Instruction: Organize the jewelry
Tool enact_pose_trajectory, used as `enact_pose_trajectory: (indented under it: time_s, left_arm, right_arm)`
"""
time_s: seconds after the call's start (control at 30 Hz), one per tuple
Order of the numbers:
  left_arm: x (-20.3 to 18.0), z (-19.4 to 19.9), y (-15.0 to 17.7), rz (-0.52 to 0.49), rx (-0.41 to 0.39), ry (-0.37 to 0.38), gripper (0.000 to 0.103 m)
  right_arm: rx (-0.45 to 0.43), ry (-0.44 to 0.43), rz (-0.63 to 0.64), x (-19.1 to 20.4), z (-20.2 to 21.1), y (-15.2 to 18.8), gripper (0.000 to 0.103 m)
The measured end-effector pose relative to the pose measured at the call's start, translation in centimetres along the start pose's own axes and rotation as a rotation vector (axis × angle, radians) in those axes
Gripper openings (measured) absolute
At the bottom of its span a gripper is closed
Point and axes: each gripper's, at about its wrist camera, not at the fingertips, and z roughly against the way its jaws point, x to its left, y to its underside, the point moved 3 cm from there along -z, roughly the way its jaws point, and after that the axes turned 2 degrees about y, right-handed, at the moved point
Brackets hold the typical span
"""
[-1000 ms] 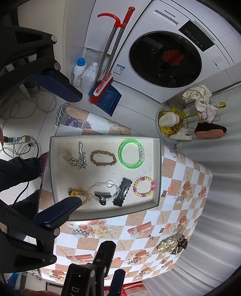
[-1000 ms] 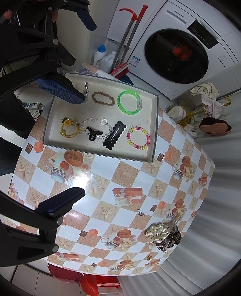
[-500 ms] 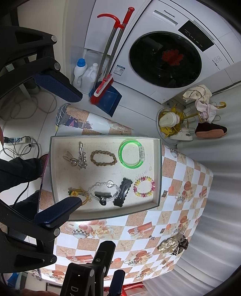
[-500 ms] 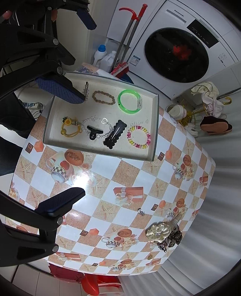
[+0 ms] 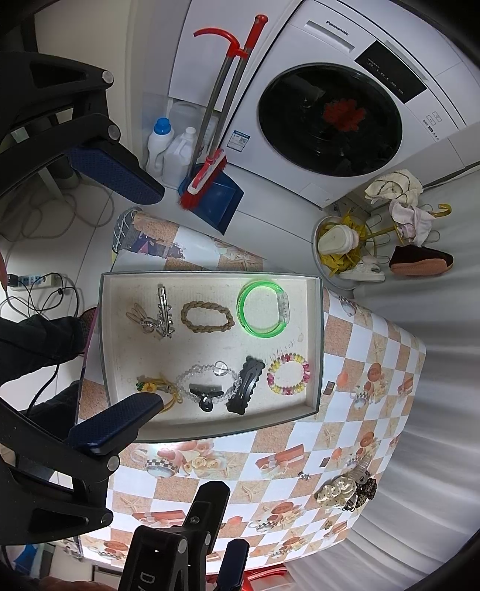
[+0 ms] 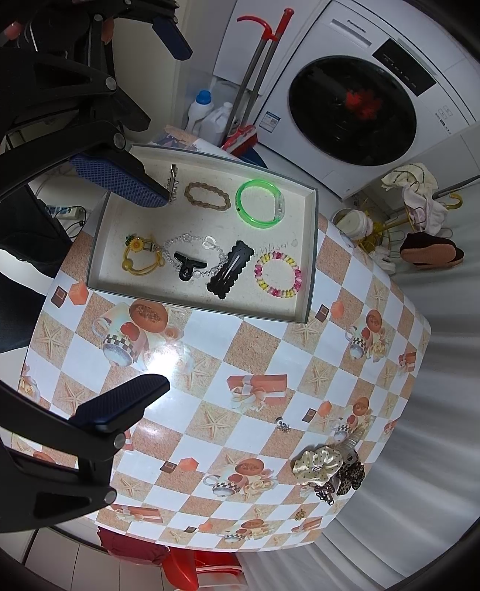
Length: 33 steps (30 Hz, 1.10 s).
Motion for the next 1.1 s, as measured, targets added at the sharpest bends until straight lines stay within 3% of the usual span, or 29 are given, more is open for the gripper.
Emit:
enact_pose_trajectory:
  time_s: [1.1]
  left_arm:
    - [0.05, 0.08, 0.09, -0.001, 0.003, -0.003, 0.103]
  right_arm:
    - [0.001, 0.000, -0.001, 0.18, 0.17, 0.15, 0.093]
